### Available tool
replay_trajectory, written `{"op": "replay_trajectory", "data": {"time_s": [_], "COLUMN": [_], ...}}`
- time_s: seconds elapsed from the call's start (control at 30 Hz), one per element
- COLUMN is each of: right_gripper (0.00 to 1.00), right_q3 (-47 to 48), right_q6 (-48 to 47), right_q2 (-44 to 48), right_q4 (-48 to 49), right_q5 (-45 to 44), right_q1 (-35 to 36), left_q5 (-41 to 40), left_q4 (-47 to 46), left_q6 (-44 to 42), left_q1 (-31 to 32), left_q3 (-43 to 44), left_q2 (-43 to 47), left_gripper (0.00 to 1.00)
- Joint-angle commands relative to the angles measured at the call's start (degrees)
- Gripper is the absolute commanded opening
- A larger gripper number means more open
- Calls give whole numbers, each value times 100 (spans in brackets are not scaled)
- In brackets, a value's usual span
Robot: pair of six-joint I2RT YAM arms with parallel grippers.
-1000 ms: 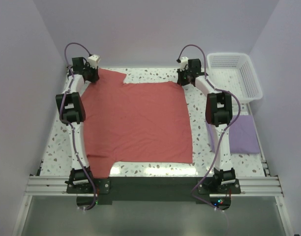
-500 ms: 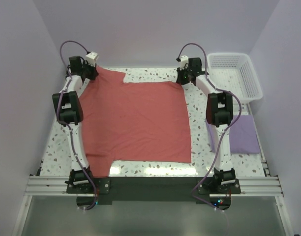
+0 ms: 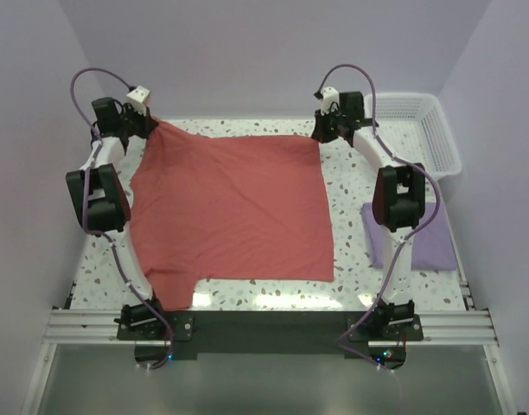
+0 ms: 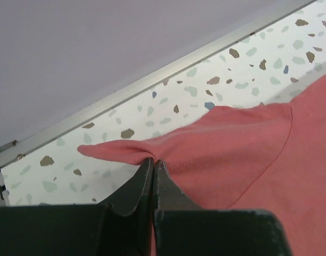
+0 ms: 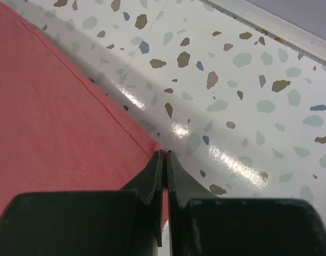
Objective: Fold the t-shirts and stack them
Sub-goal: Fold the tshirt
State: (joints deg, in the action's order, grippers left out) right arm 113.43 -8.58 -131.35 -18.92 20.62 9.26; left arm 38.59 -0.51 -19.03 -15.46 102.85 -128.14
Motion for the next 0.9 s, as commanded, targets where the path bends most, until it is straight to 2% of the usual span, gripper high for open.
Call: {"op": "replay_trajectory", "data": {"time_s": [0.0, 0.2, 0.4, 0.63, 0.87], "right_gripper": [0, 0, 0, 0, 0], "right_q3": [-303, -848, -1384, -2070, -2430], "right_q6": [-56, -179, -372, -733, -1040], "right_q2": [662, 1224, 1621, 1946, 1709], "right_q4": [-24, -165, -341, -411, -534], "right_q5": [223, 328, 469, 451, 522], "right_q1": [-47, -56, -56, -64, -56], "left_q5": [421, 825, 914, 676, 71], "left_q4": [-458, -380, 278, 912, 869], "left_q6": [-242, -663, -1489, -2535, -3036], "left_q1": [-202, -422, -537, -695, -739], "left_q3": [-422, -1310, -2224, -3577, -4747], "left_q2": [614, 1334, 2134, 2970, 3330], "left_gripper": [0, 0, 0, 0, 0]}}
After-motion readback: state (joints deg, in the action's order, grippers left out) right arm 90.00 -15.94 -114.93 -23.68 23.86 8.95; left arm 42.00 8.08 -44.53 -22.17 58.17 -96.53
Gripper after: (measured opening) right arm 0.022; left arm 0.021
